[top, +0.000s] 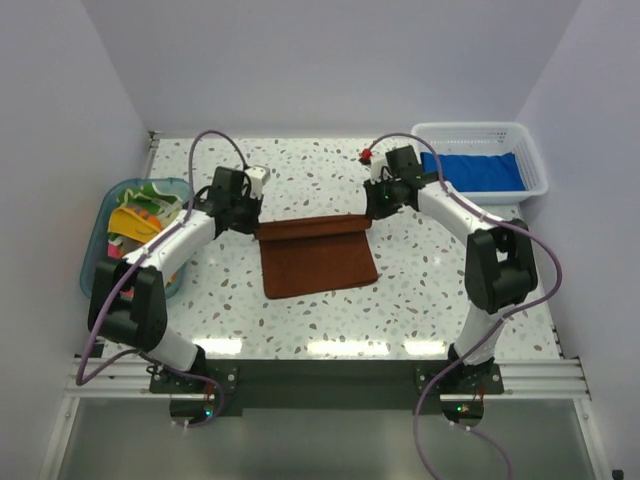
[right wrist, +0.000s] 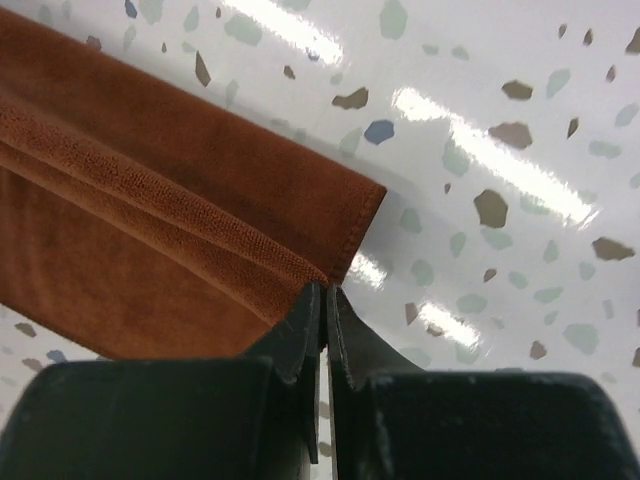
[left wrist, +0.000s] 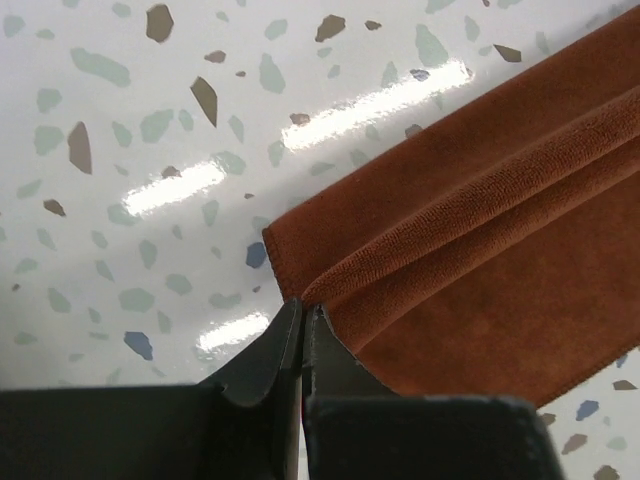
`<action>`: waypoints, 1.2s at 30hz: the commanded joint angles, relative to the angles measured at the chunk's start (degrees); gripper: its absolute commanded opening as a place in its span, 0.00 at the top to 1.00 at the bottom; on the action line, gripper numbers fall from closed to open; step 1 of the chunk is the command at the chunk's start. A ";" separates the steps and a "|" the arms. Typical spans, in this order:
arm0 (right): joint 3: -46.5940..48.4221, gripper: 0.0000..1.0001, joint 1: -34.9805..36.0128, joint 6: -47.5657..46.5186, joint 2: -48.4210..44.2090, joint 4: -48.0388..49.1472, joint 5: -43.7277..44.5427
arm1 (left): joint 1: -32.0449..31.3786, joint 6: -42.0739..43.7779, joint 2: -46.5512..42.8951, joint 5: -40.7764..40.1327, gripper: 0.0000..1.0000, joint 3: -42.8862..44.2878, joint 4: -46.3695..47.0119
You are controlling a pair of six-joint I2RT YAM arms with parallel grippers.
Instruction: Fold and stack the towels
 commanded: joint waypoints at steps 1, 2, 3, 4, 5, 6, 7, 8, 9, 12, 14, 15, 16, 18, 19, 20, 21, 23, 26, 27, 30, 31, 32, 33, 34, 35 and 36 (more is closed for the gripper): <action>-2.86 1.00 -0.79 5.70 -4.92 -2.49 1.33 | 0.04 -5.64 -3.66 1.08 1.00 -3.60 -3.72; -3.65 1.00 -0.70 6.16 -5.19 -2.49 1.16 | -0.22 -6.51 -4.20 2.31 1.00 -4.58 -3.63; -5.22 1.00 -0.79 6.43 -5.45 -2.49 1.25 | -0.40 -8.09 -4.81 3.19 1.00 -5.63 -3.54; -5.93 1.00 -0.79 6.95 -5.98 -2.49 1.42 | -0.84 -8.63 -5.77 4.07 1.00 -7.55 -3.37; -6.64 1.00 -0.79 7.22 -6.24 -2.31 1.42 | -1.02 -9.42 -6.22 4.60 1.00 -8.53 -3.28; -7.86 1.00 -0.70 7.31 -6.51 -2.22 1.33 | -1.11 -10.82 -6.66 4.70 1.00 -9.41 -3.36; -8.39 1.00 -0.79 7.74 -6.94 -2.22 0.81 | -1.28 -11.35 -7.44 4.87 1.00 -10.64 -3.45; -8.84 1.00 -0.79 7.92 -7.21 -1.88 0.55 | -1.46 -11.79 -7.71 4.87 1.00 -11.17 -3.54; -9.80 1.00 -0.79 8.18 -7.56 -1.61 0.28 | -1.46 -12.75 -7.89 4.87 1.00 -11.70 -3.37; -10.86 1.00 -0.88 8.71 -8.00 -1.43 0.02 | -2.25 -13.81 -8.51 5.66 1.00 -13.02 -3.36; -11.04 1.00 -0.61 9.06 -8.35 -1.61 -0.25 | -2.86 -14.08 -8.77 5.31 1.00 -13.46 -3.28; -11.04 1.00 -0.70 9.15 -8.53 -1.61 -0.34 | -2.95 -13.99 -8.77 5.14 1.00 -13.46 -3.45; -10.95 1.00 -0.61 9.41 -8.71 -1.70 -0.51 | -3.04 -14.08 -8.68 4.70 1.00 -13.03 -3.63; -10.69 1.00 -0.44 9.59 -8.97 -1.87 -0.95 | -3.04 -13.99 -8.60 3.73 1.00 -12.41 -4.59; -10.60 1.00 -0.35 9.77 -8.97 -2.05 -1.04 | -3.04 -14.08 -8.51 3.64 1.00 -11.62 -5.12; -10.60 1.00 -0.26 9.77 -9.14 -2.40 -1.21 | -3.13 -13.99 -8.59 3.38 1.00 -11.27 -5.91; -10.60 1.00 -0.17 9.86 -9.32 -2.49 -1.39 | -3.13 -14.25 -8.68 3.38 1.00 -10.92 -6.35; -11.12 1.00 0.18 10.03 -9.76 -2.84 -1.48 | -3.13 -14.78 -9.30 3.03 1.00 -10.21 -7.58; -12.44 1.00 0.44 10.47 -10.90 -2.84 -1.39 | -3.13 -15.22 -10.53 2.68 1.00 -10.56 -8.63; -12.88 1.00 0.70 10.65 -11.34 -2.93 -1.39 | -3.21 -15.48 -11.14 2.50 1.00 -10.91 -8.64; -14.81 1.00 1.40 11.00 -11.78 -2.23 -1.22 | -3.22 -15.75 -11.58 2.50 1.00 -11.88 -8.46; -15.25 1.00 1.41 11.00 -11.61 -1.96 -1.13 | -3.39 -15.93 -11.58 2.59 1.00 -12.75 -8.20; -16.13 1.00 1.58 11.17 -11.43 -1.52 -0.69 | -3.57 -16.19 -11.41 3.11 1.00 -13.28 -7.68; -16.48 1.00 1.67 11.26 -11.17 -1.35 -0.43 | -3.65 -16.45 -10.89 3.29 1.00 -13.72 -7.32; -16.92 1.00 1.67 11.26 -10.56 -1.08 -0.16 | -4.26 -16.80 -10.62 3.55 1.00 -14.77 -6.97; -17.62 1.00 1.76 11.52 -10.38 -0.38 0.36 | -4.62 -17.33 -10.36 3.81 1.00 -15.22 -6.10; -17.98 1.00 1.76 11.79 -10.12 -0.12 0.54 | -5.06 -17.77 -9.83 3.73 1.00 -16.18 -5.65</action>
